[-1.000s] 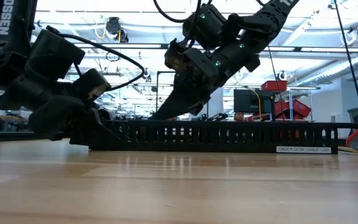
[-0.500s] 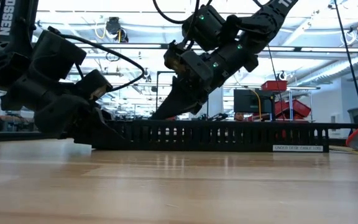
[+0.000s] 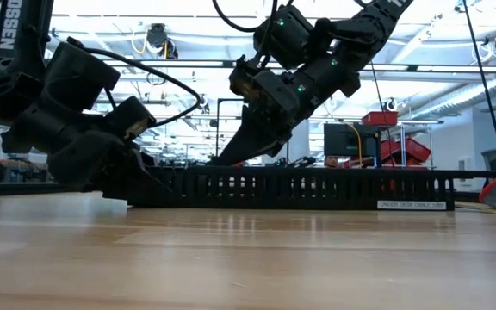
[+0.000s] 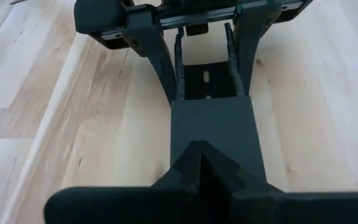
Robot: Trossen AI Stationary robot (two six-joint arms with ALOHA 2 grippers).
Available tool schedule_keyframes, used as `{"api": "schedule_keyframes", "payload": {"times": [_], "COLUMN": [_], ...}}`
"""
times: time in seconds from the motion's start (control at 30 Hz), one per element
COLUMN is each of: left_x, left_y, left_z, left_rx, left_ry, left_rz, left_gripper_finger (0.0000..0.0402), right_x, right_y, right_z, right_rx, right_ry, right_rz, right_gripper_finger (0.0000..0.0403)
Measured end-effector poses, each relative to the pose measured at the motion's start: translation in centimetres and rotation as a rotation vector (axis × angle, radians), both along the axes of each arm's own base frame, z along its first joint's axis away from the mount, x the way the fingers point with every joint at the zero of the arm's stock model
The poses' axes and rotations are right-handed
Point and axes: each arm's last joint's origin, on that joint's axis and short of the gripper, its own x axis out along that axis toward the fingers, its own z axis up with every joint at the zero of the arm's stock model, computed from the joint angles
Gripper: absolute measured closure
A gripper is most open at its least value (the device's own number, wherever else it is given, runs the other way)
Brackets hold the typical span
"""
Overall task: Ziptie cables
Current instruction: Close the black cable duct
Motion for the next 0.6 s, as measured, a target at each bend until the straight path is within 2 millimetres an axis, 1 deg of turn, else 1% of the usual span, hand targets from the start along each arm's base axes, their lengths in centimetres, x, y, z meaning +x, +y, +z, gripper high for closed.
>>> {"api": "schedule_keyframes", "payload": {"times": [0.47, 0.6], "left_x": [-0.01, 0.02], "left_y": [-0.02, -0.03], "left_z": [0.02, 0.03], "left_rx": [-0.001, -0.002], "left_ry": [-0.002, -0.002], "left_rz": [-0.002, -0.004], "left_gripper_finger": [0.0161, 0.0161], "right_x": [0.52, 0.53], "right_y": [-0.27, -0.25], "right_z": [0.34, 0.36], "right_rx": [-0.028, -0.025], "right_ry": [-0.083, -0.085], "right_rz": [0.009, 0.012], "right_gripper_finger": [0.0403, 0.0403]}}
